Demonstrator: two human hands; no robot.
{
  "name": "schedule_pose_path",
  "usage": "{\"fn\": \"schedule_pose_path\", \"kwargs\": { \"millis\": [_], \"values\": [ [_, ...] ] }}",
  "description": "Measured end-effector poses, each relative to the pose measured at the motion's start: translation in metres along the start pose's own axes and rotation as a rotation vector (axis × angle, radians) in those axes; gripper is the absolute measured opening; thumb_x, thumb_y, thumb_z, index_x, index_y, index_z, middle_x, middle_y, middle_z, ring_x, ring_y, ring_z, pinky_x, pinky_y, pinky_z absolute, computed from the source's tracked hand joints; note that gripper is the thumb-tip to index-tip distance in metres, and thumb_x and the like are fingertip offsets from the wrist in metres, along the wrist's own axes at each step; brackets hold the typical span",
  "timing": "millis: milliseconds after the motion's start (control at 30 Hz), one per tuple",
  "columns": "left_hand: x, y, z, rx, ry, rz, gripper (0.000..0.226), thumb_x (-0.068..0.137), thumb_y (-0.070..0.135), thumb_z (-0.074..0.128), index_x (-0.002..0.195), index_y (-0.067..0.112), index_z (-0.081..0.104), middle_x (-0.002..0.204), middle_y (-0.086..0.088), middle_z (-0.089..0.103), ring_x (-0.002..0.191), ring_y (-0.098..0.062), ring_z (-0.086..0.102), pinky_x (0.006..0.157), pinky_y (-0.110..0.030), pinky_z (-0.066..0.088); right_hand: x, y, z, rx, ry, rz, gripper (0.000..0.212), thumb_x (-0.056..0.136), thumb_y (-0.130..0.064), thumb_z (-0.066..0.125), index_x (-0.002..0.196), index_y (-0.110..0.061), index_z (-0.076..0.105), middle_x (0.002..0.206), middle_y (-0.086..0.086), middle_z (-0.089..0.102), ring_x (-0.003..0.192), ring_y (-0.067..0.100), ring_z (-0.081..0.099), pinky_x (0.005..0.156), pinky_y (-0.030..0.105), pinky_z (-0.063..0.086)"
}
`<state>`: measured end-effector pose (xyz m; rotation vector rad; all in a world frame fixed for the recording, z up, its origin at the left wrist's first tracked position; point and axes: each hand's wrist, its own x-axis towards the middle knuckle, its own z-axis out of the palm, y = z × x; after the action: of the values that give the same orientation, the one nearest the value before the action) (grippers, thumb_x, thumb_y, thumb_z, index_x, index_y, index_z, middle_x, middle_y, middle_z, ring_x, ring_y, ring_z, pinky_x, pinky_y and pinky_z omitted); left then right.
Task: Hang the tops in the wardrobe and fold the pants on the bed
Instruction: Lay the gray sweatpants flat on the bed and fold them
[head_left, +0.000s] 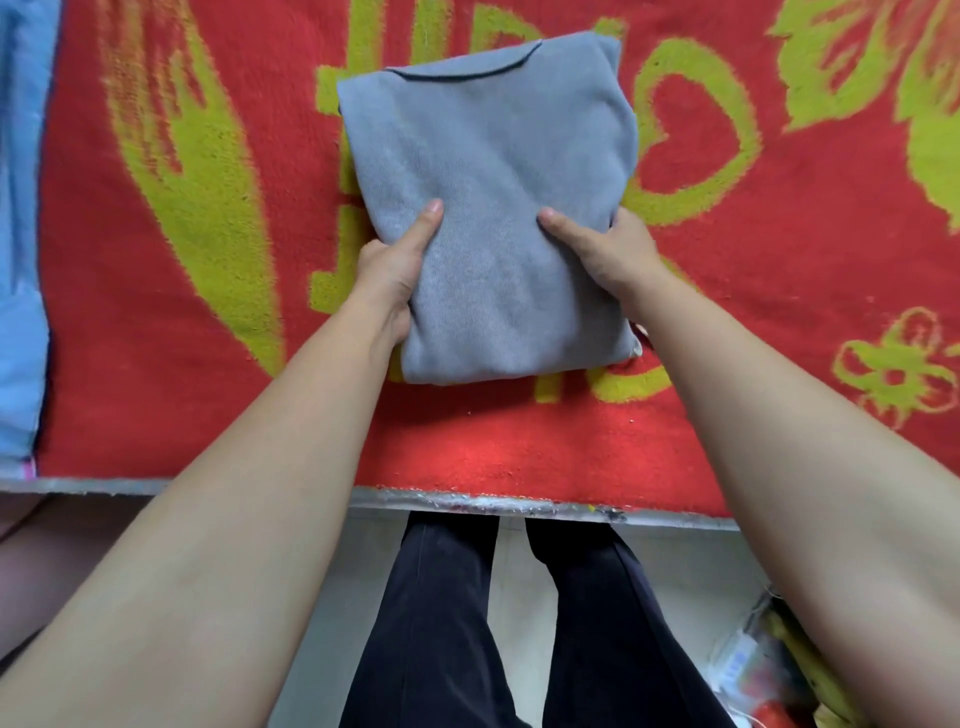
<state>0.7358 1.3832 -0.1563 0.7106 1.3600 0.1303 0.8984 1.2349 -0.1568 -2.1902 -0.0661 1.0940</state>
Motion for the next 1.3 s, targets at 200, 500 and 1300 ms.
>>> {"fn": "schedule_pose_path", "kwargs": {
  "millis": [200,500,1300],
  "values": [
    [-0.04,-0.058,-0.014,-0.116,0.186,-0.034,0.029,0.075,0.023,0.086,0.095,0.007,0.073,0.094,-0.005,0.077,0.089,-0.021,0.074,0.08,-0.038,0.06,-0.034,0.022,0.002,0.108,-0.132,0.122,0.053,0.059,-0.048,0.088,0.102,-0.02,0.075,0.094,-0.014,0.077,0.086,0.001,0.072,0.078,0.025,0.054],
    [-0.06,-0.069,-0.043,0.251,0.223,-0.002,0.071,0.074,0.045,0.084,0.128,0.009,0.057,0.125,-0.005,0.066,0.113,-0.018,0.064,0.101,-0.033,0.05,-0.088,0.077,0.013,-0.173,0.151,0.127,0.095,0.067,-0.07,0.076,0.143,-0.02,0.047,0.143,0.005,0.052,0.135,0.023,0.046,0.115,0.041,0.034],
    [0.023,0.058,0.034,1.428,-0.276,0.186,0.057,0.053,0.048,0.091,0.095,0.015,0.071,0.089,-0.002,0.07,0.074,-0.017,0.067,0.063,-0.028,0.054,-0.149,0.102,0.066,1.016,0.445,0.542,0.031,0.076,-0.018,0.086,0.101,-0.008,0.071,0.098,0.002,0.077,0.094,0.018,0.074,0.08,0.034,0.06]
  ]
}}
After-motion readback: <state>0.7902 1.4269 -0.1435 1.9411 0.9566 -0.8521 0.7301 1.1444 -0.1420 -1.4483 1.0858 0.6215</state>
